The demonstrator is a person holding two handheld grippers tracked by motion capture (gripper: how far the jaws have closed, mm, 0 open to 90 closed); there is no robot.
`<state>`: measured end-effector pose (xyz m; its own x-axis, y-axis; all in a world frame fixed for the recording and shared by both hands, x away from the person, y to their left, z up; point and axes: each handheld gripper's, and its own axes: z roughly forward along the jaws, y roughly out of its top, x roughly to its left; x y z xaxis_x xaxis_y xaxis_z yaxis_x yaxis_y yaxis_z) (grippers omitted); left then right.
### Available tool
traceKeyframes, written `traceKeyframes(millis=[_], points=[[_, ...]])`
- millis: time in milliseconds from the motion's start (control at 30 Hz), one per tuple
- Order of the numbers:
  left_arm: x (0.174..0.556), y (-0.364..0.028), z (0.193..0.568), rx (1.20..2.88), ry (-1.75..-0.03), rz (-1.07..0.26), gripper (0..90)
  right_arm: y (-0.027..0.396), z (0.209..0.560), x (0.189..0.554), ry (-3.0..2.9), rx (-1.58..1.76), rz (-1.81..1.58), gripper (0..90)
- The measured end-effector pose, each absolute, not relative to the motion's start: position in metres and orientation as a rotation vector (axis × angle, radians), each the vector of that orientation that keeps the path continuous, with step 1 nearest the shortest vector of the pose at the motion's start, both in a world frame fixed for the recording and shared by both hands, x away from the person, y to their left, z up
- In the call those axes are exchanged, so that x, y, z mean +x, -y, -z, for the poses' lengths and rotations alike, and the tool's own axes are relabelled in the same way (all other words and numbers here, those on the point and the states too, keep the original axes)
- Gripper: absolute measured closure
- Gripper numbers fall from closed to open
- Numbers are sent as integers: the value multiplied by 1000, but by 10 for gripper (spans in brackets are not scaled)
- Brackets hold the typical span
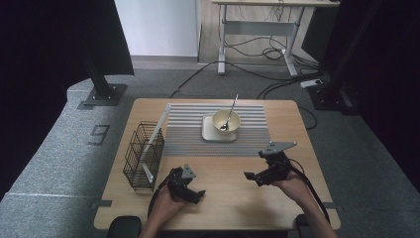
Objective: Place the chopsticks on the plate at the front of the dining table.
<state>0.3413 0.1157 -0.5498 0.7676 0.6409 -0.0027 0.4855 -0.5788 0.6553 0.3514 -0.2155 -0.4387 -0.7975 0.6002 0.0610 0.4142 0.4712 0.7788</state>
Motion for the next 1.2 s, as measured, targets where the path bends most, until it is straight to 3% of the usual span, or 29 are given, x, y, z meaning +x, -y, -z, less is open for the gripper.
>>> traceKeyframes(millis=[1200], points=[[341,-116,550,2304,-837,-308,0,148,384,370,-2566,739,-1271,0]])
